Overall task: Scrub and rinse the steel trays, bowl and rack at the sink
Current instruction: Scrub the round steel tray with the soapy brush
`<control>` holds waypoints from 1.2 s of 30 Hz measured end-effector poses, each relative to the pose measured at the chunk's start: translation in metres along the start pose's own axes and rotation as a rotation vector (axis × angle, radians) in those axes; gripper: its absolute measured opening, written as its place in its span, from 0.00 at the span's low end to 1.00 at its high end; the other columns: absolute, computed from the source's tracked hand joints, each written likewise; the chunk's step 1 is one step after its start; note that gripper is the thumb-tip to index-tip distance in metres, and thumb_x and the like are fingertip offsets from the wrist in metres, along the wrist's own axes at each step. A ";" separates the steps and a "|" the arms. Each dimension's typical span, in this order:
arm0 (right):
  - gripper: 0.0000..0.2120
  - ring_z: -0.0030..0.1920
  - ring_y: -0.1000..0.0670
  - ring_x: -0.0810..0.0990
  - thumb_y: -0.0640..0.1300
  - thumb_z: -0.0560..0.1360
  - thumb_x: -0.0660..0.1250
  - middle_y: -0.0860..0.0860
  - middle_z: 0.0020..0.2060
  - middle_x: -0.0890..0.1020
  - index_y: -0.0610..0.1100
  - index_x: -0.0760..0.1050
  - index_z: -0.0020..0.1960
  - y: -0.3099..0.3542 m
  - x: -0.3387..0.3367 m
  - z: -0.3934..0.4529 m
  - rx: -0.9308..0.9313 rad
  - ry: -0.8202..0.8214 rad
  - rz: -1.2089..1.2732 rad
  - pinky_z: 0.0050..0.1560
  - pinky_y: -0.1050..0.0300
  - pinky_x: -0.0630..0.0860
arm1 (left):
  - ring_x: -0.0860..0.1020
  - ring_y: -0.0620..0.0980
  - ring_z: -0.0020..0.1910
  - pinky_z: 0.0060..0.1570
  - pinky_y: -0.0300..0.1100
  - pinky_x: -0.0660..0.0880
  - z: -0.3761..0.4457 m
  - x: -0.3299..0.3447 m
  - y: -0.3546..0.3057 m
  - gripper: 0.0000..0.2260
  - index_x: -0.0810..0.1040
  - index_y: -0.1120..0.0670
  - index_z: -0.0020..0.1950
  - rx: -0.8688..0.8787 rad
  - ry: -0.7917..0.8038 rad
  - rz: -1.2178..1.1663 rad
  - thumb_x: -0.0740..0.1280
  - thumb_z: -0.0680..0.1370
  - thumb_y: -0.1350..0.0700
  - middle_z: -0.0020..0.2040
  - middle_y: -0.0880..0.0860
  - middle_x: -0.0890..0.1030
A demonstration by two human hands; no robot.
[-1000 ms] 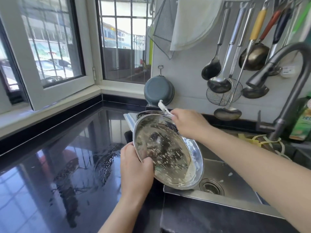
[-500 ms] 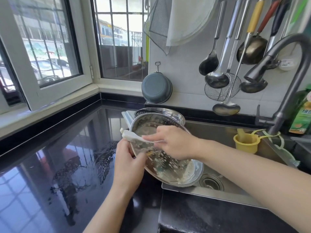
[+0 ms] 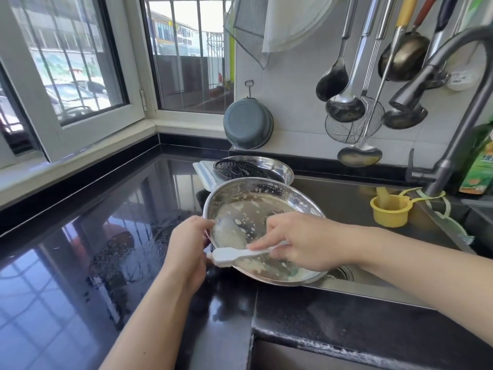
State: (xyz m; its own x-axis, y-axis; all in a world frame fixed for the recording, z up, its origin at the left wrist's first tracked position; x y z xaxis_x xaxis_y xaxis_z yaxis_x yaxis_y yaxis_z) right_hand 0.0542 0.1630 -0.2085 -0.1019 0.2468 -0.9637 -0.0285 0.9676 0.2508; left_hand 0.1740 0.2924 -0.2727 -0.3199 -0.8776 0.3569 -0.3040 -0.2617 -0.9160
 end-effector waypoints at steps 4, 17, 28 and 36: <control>0.18 0.46 0.63 0.70 0.48 0.83 0.64 0.58 0.45 0.71 0.66 0.75 0.69 -0.016 0.016 -0.027 0.044 0.037 -0.006 0.56 0.58 0.70 | 0.75 0.51 0.27 0.22 0.40 0.71 0.004 -0.009 0.008 0.15 0.67 0.54 0.37 0.020 -0.057 0.143 0.64 0.82 0.64 0.32 0.55 0.76; 0.21 0.48 0.58 0.73 0.49 0.83 0.64 0.59 0.45 0.72 0.74 0.71 0.66 -0.100 0.005 -0.123 0.282 0.020 -0.173 0.51 0.53 0.74 | 0.64 0.49 0.34 0.30 0.44 0.59 0.000 -0.020 0.003 0.14 0.63 0.52 0.36 0.225 -0.255 0.409 0.63 0.76 0.67 0.34 0.51 0.66; 0.21 0.53 0.44 0.79 0.45 0.83 0.59 0.54 0.56 0.77 0.67 0.75 0.68 -0.172 -0.060 -0.058 0.529 -0.039 -0.359 0.46 0.48 0.77 | 0.67 0.50 0.31 0.29 0.43 0.61 -0.012 -0.011 -0.006 0.14 0.67 0.55 0.34 0.268 -0.242 0.533 0.62 0.76 0.69 0.32 0.52 0.69; 0.19 0.45 0.41 0.78 0.40 0.83 0.58 0.50 0.45 0.65 0.55 0.76 0.69 -0.099 -0.093 0.004 0.263 -0.114 -0.986 0.37 0.50 0.64 | 0.66 0.53 0.34 0.34 0.48 0.63 -0.016 -0.002 -0.027 0.07 0.67 0.60 0.37 0.410 -0.262 0.641 0.64 0.72 0.67 0.34 0.54 0.69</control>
State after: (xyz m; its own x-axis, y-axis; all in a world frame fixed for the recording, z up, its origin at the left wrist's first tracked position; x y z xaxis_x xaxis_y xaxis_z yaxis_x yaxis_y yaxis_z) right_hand 0.0701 0.0441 -0.1446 -0.0558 -0.6740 -0.7366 0.1723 0.7202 -0.6720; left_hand 0.1680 0.3075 -0.2457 -0.0844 -0.9594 -0.2692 0.2373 0.2431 -0.9405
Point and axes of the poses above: each hand's wrist, its own z-axis towards the middle knuckle, its own x-axis out of the palm, y = z × x, the point moved 9 cm from there along z, towards the middle knuckle
